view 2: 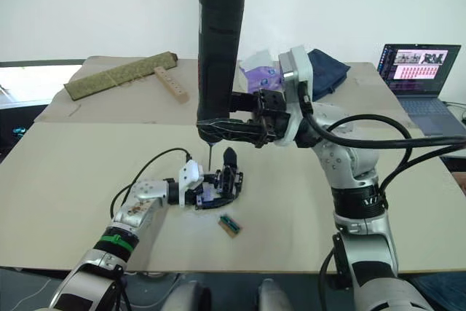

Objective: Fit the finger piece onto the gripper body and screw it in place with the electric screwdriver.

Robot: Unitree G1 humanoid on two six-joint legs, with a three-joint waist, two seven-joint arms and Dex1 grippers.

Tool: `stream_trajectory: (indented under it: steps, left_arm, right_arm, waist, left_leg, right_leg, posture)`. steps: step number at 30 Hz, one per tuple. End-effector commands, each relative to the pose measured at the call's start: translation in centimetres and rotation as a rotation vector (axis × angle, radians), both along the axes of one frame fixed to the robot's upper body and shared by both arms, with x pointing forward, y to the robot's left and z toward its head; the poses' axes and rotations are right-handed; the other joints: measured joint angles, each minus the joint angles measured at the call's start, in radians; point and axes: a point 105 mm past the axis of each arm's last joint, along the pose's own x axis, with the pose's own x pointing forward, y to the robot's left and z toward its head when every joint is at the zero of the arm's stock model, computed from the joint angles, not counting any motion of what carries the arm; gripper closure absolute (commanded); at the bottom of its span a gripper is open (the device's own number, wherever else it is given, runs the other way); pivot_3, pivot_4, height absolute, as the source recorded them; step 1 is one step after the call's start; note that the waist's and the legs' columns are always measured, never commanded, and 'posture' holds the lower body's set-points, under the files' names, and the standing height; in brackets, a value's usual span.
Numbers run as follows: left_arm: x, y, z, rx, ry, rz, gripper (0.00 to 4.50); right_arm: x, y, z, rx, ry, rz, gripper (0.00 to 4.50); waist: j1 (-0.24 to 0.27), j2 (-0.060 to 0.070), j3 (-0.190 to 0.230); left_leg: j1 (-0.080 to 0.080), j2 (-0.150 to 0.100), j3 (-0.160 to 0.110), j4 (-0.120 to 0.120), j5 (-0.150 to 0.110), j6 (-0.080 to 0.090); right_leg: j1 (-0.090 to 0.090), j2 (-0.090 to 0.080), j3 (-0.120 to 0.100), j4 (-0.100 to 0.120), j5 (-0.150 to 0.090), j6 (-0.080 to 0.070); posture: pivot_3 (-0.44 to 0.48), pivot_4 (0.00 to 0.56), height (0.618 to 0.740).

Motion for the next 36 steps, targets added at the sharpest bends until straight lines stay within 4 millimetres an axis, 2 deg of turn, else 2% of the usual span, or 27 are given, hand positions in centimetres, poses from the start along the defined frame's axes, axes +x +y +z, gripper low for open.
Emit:
stream_trajectory:
  steps: [1,5,10,11,14,18,21,25,30,36]
  left_arm:
    - [-0.3,1.8,-1.9,0.045,0.056,0.06,0.06]
    - [-1.4,3.8,-1.2,0.04,0.027,0.043,0.06]
    - [-3.2,7.5,-0.1,0.01,0.038,0.057,0.06]
    - [-4.0,9.2,0.6,-0.005,0.043,0.061,0.06]
    - [-5.2,11.9,2.0,-0.037,0.018,0.083,0.06]
    - [-6.7,12.8,2.5,-0.033,0.001,0.064,0.06]
    - [-7.3,12.2,2.8,-0.022,-0.007,0.025,0.06]
    - [-7.5,9.9,2.9,0.013,-0.051,-0.049,0.06]
    - [-7.1,6.4,2.7,0.007,-0.066,-0.072,0.06]
    - [-7.5,3.6,0.9,0.058,-0.03,-0.151,0.06]
  right_arm:
    - [-2.2,-1.2,3.0,0.056,-0.085,0.022,2.57]
    - [-2.4,-3.5,2.8,0.011,-0.063,-0.078,2.57]
    - [-1.8,-7.4,1.0,-0.058,-0.047,-0.282,2.57]
    - [-1.6,-9.1,-0.3,-0.087,-0.035,-0.364,2.57]
    - [-1.6,-12.1,-3.0,-0.158,-0.006,-0.5,2.57]
    - [-2.1,-13.5,-5.4,-0.184,0.003,-0.556,2.57]
    - [-2.7,-12.2,-5.5,-0.153,-0.021,-0.521,2.57]
    - [-3.8,-8.2,-4.4,-0.078,-0.047,-0.389,2.57]
    - [-4.8,-3.4,-4.6,-0.007,-0.043,-0.226,2.57]
    - [-4.6,-1.1,-6.6,-0.035,-0.025,-0.136,2.57]
  waist:
    - [-0.001,0.0,0.0]
    - [-0.014,0.0,0.0]
    - [-0.032,0.001,0.001]
    - [-0.032,0.001,0.001]
    - [-0.032,0.001,0.003]
    - [-0.026,0.004,0.006]
    - [-0.025,0.003,0.007]
    - [-0.03,0.003,0.007]
    - [-0.027,0.001,0.008]
    - [-0.018,-0.001,0.009]
  left_leg:
    - [0.0,0.0,0.0,0.0,0.0,0.0]
    - [0.0,0.001,0.0,-0.002,0.0,0.0]
    - [0.002,0.002,0.0,-0.007,0.0,0.0]
    - [0.003,0.003,0.0,-0.007,0.0,0.0]
    - [0.002,0.003,0.0,-0.008,0.0,0.0]
    - [0.002,0.002,0.001,-0.008,0.0,0.0]
    - [0.002,0.002,0.002,-0.008,0.0,0.0]
    - [0.002,0.002,0.002,-0.008,0.0,0.0]
    - [0.002,0.002,0.001,-0.008,0.0,0.0]
    - [0.001,0.0,0.002,-0.008,0.0,0.0]
  right_leg:
    - [0.0,0.0,0.0,0.0,0.0,0.0]
    - [-0.001,0.0,0.0,0.0,0.0,-0.001]
    - [-0.001,0.0,0.0,-0.001,-0.001,-0.003]
    - [-0.002,0.0,0.0,-0.001,-0.001,-0.003]
    - [-0.002,0.0,0.0,-0.001,-0.002,-0.004]
    - [-0.003,-0.002,0.002,-0.001,-0.002,-0.002]
    - [-0.002,-0.002,0.002,-0.002,-0.003,0.0]
    - [-0.002,0.0,0.002,-0.001,-0.003,-0.001]
    - [-0.002,0.001,0.001,-0.001,-0.002,-0.002]
    - [-0.002,-0.001,0.001,-0.002,-0.002,-0.002]
  posture:
    - [0.0,0.15,0.74]
    - [0.0,0.15,0.74]
    - [0.0,0.15,0.74]
    - [0.0,0.15,0.74]
    - [0.0,0.15,0.74]
    - [0.0,0.15,0.74]
    - [0.0,0.15,0.74]
    - [0.0,0.15,0.74]
    - [0.0,0.15,0.74]
    - [0.0,0.15,0.74]
